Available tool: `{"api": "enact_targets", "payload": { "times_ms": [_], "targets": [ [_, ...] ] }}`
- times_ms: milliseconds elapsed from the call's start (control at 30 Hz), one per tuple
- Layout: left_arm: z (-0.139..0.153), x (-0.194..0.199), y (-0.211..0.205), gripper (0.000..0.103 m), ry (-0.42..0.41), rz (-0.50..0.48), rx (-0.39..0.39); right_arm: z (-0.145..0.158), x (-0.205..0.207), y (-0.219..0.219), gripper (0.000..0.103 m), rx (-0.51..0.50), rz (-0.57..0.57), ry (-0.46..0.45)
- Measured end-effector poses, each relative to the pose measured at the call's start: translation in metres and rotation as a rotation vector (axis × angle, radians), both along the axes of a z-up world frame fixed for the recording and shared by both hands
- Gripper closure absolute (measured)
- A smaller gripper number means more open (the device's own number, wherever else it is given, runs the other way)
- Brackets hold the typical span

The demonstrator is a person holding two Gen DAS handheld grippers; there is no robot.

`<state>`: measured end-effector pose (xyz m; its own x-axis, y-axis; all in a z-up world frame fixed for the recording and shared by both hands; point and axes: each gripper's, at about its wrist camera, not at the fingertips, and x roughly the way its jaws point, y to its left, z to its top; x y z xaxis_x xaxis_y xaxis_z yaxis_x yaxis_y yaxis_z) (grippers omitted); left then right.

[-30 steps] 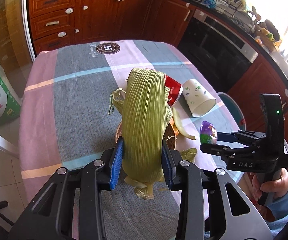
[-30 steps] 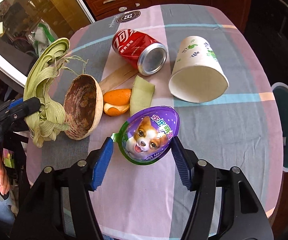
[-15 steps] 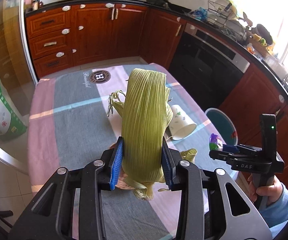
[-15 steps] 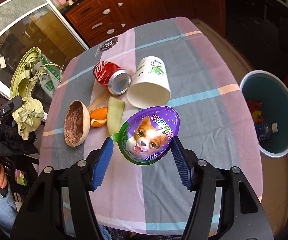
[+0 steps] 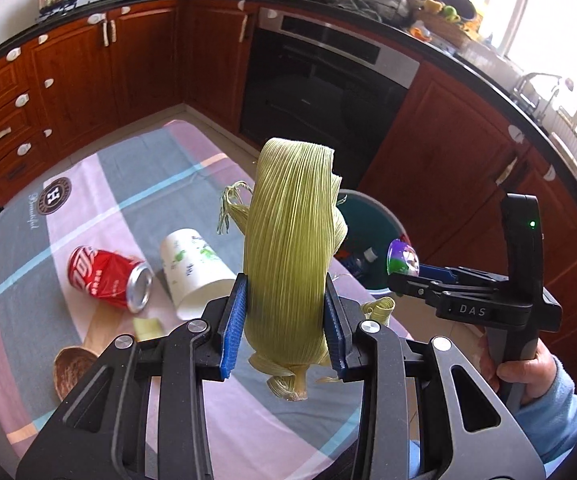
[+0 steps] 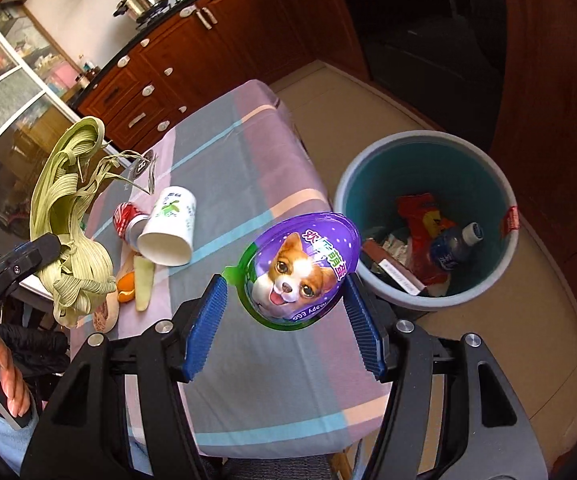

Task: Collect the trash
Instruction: 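Carry the corn husks and purple egg over the bin and open both grippers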

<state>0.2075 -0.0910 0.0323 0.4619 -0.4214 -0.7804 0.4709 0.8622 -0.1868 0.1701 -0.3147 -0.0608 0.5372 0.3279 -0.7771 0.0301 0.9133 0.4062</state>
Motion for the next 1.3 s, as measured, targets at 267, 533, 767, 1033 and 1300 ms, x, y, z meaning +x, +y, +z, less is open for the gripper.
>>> {"api": "enact_targets", "payload": {
  "times_ms": [267, 533, 767, 1033, 1300],
  "targets": [
    [-0.012, 0.011, -0.059, 0.067, 0.025, -0.074, 0.041, -0.015, -0.005, -0.055, 0.045, 0.042, -0.077, 0.007],
    [-0.029, 0.023, -0.107, 0.067, 0.055, -0.126, 0.085, -0.029, -0.003, -0.091, 0.045, 0.084, -0.13, 0.021],
    [-0.051, 0.038, -0.145, 0.067, 0.087, -0.171, 0.112, -0.043, 0.004, -0.12, 0.045, 0.118, -0.177, 0.045],
    [-0.075, 0.054, -0.179, 0.067, 0.121, -0.211, 0.11, -0.052, 0.012, -0.147, 0.045, 0.127, -0.234, 0.061],
    [-0.104, 0.075, -0.193, 0.067, 0.166, -0.202, 0.118, -0.073, 0.035, -0.15, 0.045, 0.154, -0.233, 0.113]
  ]
}}
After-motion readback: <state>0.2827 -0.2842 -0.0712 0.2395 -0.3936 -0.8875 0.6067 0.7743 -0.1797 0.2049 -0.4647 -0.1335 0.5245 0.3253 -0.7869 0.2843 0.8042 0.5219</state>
